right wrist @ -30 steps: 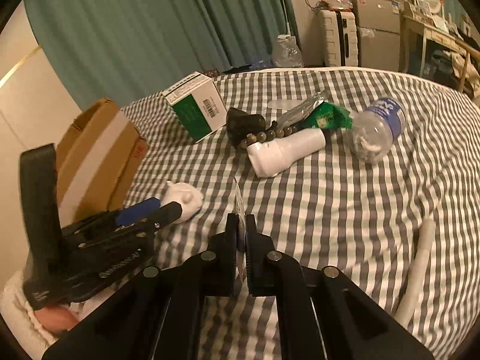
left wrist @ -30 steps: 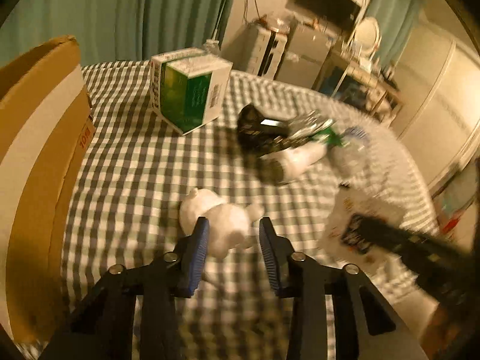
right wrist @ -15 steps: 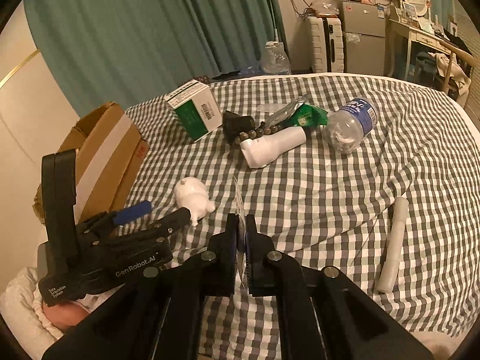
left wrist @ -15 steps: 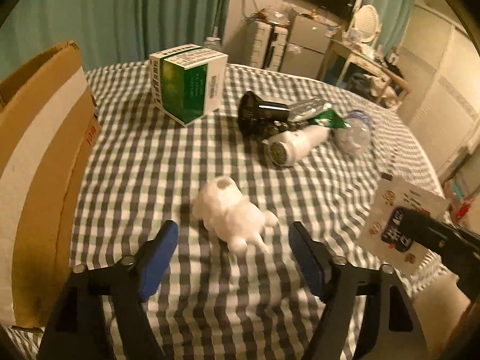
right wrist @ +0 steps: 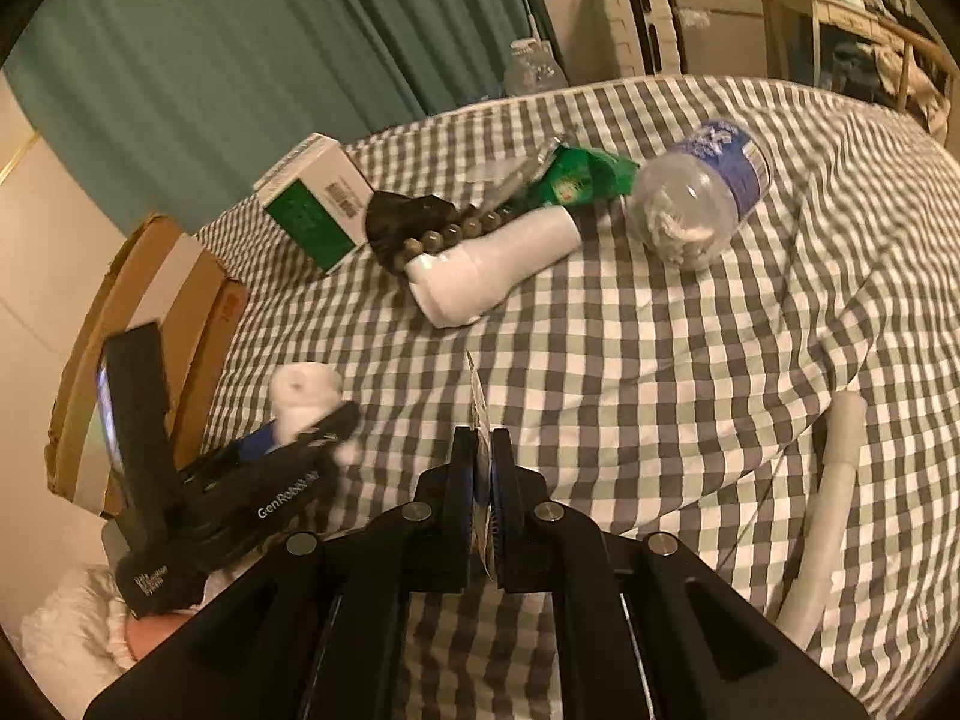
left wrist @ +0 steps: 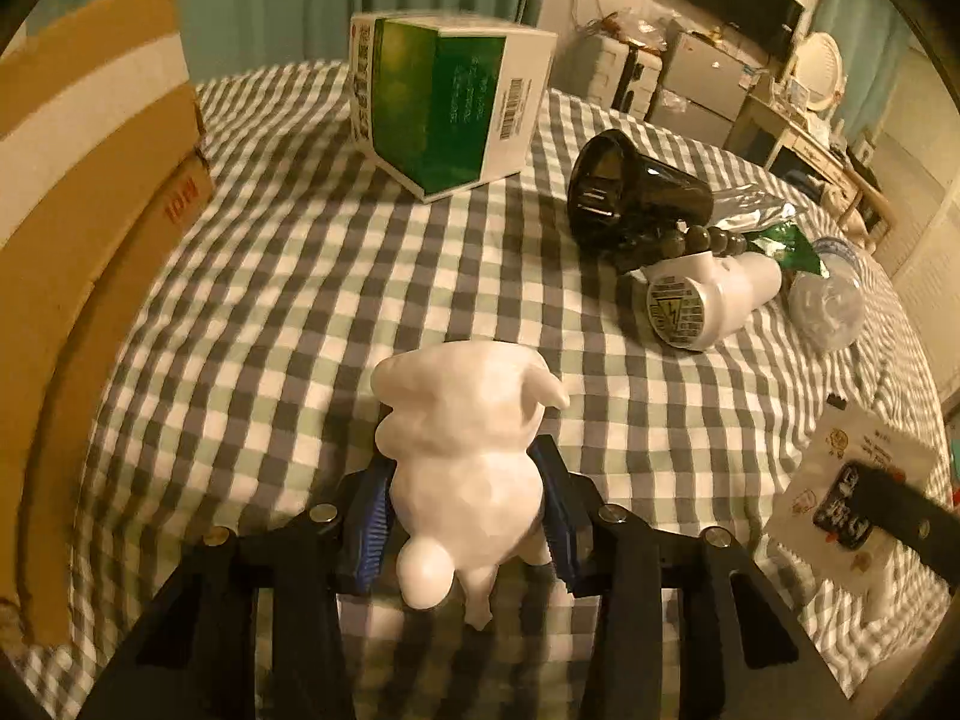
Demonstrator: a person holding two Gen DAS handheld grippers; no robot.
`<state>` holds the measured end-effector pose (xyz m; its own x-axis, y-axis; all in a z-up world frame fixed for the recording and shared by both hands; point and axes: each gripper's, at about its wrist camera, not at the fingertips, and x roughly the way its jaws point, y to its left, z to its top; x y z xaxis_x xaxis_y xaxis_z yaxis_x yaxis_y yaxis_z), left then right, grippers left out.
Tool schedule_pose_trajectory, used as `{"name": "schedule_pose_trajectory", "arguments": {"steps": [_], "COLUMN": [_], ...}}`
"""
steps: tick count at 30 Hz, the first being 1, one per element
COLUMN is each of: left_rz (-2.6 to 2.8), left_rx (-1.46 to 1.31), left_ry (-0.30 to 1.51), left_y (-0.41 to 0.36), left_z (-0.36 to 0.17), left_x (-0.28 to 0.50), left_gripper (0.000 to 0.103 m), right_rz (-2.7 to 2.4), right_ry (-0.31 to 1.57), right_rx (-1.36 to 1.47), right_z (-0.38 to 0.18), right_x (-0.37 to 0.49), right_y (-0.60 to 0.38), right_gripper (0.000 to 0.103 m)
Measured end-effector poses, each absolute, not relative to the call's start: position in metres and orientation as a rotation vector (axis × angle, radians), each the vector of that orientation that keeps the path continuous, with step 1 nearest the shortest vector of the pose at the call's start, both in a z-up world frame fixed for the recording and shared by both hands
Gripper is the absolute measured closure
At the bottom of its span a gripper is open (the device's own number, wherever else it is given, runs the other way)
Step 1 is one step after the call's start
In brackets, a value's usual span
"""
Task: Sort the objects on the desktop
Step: 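Carry the plush toy and printed packet into the cardboard box and release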
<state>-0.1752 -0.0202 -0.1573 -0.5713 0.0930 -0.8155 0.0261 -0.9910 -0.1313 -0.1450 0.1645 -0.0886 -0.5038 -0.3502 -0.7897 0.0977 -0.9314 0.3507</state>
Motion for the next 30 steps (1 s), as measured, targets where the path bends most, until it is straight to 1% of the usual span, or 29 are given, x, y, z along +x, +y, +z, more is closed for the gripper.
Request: {"name": "schedule_pose_trajectory", "arguments": {"steps": [3, 5, 11, 15, 17, 19, 21, 24, 26, 29, 30], "left_rz": [2.717, 2.704, 2.632, 2.569, 2.556, 2.560, 2.569, 2.641, 2.726, 2.712, 2.729], "left_rx": [-1.424, -1.413, -1.272, -1.257, -1.261, -1.226, -1.159, -1.103, -1.150, -1.208, -1.216], "left_ry": [-0.292, -0.315, -0.408, -0.360, -0.345, -0.353, -0.377, -0.325, -0.300, -0.433, -0.452], "left_y": [-0.029, -0.031, -0.033, -0.026, -0.028, -0.038, -0.054, -0.082, -0.106, -0.152, -0.167], "left_z": [-0.154, -0.149, -0.108, -0.087, -0.074, -0.056, -0.032, 0.011, 0.039, 0.070, 0.079], "left_x": [-0.173, -0.170, -0.141, -0.124, -0.118, -0.109, -0.099, -0.091, -0.090, -0.095, -0.097], "left_gripper": [0.059, 0.059, 0.059, 0.059, 0.059, 0.059, 0.059, 0.059, 0.059, 0.059, 0.059], "right_rz": [-2.487, -2.489, -2.506, -2.563, -2.574, -2.601, -2.624, -2.601, -2.580, -2.517, -2.482], "right_ry": [-0.379, -0.375, -0.365, -0.319, -0.321, -0.266, -0.202, -0.192, -0.176, -0.153, -0.148], "right_rx": [1.422, 1.419, 1.377, 1.348, 1.316, 1.253, 1.190, 1.088, 1.026, 0.960, 0.947], "right_z": [-0.095, -0.095, -0.072, -0.047, -0.031, -0.007, 0.016, 0.056, 0.080, 0.110, 0.119], "right_x": [-0.147, -0.144, -0.116, -0.096, -0.087, -0.074, -0.064, -0.054, -0.049, -0.050, -0.052], "right_y": [0.165, 0.164, 0.161, 0.153, 0.147, 0.134, 0.119, 0.092, 0.070, 0.032, 0.017], "right_gripper": [0.098, 0.098, 0.098, 0.098, 0.098, 0.099, 0.099, 0.099, 0.099, 0.099, 0.099]}}
